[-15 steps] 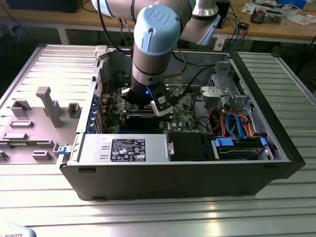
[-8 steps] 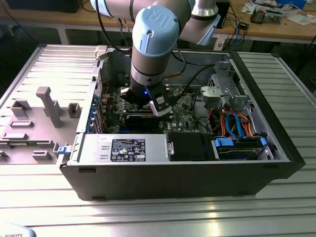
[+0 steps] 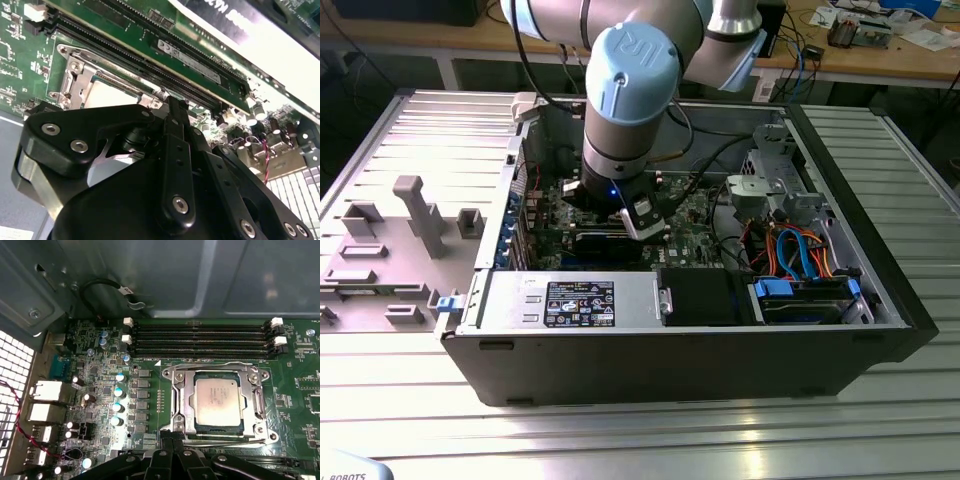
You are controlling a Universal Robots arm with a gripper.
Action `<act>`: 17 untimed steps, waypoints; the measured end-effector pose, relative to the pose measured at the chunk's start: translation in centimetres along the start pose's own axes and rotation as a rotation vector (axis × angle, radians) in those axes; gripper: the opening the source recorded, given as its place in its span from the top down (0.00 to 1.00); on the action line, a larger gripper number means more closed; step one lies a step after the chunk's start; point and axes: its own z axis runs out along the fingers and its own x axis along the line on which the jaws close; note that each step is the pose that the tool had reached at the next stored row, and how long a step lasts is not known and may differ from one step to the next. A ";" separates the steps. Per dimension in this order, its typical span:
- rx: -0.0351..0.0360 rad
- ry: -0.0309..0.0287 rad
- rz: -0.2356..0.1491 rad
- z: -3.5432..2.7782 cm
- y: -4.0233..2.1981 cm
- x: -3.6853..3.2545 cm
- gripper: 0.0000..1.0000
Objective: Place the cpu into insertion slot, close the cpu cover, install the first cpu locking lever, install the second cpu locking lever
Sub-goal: 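Install the second cpu locking lever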
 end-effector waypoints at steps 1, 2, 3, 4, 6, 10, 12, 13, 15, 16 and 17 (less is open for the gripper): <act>-0.0040 -0.0002 0.000 0.09 -0.04 0.04 0.89; -0.0075 -0.0001 -0.001 0.11 -0.04 0.10 0.89; -0.0142 -0.0001 -0.001 0.16 -0.06 0.15 0.89; -0.0180 -0.0002 -0.002 0.21 -0.07 0.16 0.89; -0.0208 -0.0003 -0.002 0.39 -0.13 0.16 0.89; -0.0206 -0.0001 -0.002 0.70 -0.25 0.26 0.89; -0.0210 -0.0003 -0.002 0.79 -0.24 0.33 0.89; -0.0213 -0.0004 -0.002 0.85 -0.24 0.35 0.89; -0.0212 -0.0003 -0.002 1.04 -0.18 0.48 0.89; -0.0212 -0.0003 -0.002 1.08 -0.12 0.52 0.89; -0.0213 -0.0003 -0.002 1.15 -0.01 0.55 0.89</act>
